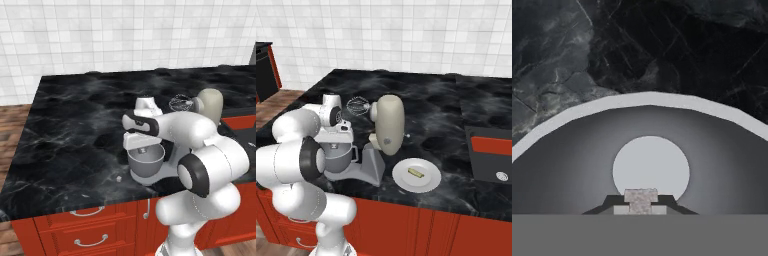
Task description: Add butter and sugar cubes to the stand mixer bowl and then turn on the stand mixer to begin making frosting.
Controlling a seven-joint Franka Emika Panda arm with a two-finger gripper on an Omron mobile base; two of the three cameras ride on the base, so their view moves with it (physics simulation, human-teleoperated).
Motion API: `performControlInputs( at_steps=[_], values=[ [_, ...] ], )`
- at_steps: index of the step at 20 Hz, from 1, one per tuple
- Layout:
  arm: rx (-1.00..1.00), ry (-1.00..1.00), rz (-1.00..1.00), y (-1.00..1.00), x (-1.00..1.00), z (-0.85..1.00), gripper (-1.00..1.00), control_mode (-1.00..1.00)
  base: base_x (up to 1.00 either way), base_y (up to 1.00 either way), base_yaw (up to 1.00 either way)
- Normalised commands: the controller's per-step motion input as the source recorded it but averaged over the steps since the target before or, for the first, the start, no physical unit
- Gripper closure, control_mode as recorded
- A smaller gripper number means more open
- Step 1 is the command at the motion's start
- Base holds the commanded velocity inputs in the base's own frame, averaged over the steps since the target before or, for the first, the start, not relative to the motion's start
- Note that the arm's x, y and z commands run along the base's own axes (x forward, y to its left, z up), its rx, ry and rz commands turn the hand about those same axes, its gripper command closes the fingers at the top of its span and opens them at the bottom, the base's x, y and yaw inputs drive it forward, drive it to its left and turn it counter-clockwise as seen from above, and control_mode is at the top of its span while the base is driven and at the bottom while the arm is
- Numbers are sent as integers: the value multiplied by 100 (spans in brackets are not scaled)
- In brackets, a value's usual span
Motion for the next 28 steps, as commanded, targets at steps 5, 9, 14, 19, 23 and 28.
performControlInputs(
  at_steps=[5,9,14,19,23,28],
  values=[
    [0,0,-4,0,0,-32,-100,-100,0,0,0],
    [0,-6,-6,0,-24,13,-100,-100,0,0,0],
    [0,-15,-4,0,-37,70,-100,-100,0,0,0],
    [0,-7,0,24,-43,66,-100,-100,0,0,0],
    [-7,2,16,69,-45,17,-100,-100,0,0,0],
    [-12,3,27,74,-45,2,-100,-100,0,0,0]
  ],
)
